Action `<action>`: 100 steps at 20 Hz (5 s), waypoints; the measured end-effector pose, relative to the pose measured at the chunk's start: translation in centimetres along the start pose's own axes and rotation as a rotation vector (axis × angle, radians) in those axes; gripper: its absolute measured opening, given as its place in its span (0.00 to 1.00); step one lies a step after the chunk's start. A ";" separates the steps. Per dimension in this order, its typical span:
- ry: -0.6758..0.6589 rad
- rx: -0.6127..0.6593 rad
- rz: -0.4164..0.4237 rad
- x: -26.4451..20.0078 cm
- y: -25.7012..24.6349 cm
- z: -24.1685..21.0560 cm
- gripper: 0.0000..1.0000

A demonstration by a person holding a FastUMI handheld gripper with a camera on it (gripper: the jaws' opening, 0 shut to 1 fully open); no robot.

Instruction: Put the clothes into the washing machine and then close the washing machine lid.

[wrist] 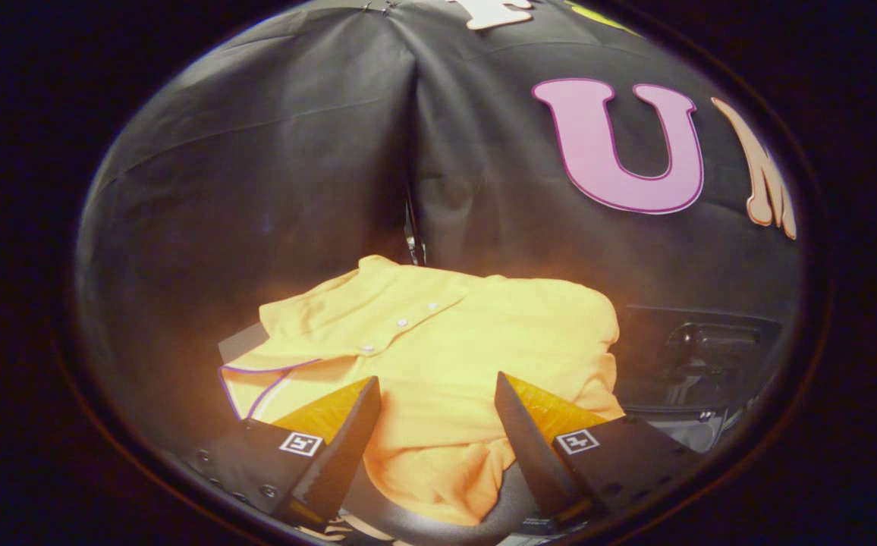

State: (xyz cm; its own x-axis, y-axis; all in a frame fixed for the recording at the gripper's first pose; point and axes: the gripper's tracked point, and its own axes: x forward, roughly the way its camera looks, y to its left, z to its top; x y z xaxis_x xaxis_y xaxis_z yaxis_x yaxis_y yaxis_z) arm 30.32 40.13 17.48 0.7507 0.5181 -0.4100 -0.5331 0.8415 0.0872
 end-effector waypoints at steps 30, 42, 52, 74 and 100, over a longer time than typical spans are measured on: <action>0.005 -0.005 -0.149 -2.8 -2.5 0.0 0.05; 0.052 0.055 -0.522 -7.8 -18.9 -4.0 0.05; 0.113 0.083 -0.732 -10.9 -27.9 -8.1 0.04; -0.022 0.183 -0.657 -9.4 -28.3 -6.3 0.54; -0.230 0.086 -0.691 1.1 -34.8 4.5 0.98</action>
State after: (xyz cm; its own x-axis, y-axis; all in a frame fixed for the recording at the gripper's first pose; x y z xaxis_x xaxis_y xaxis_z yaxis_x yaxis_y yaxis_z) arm 51.42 12.11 18.13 0.9724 -0.1240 -0.1974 0.1168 0.9920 -0.0477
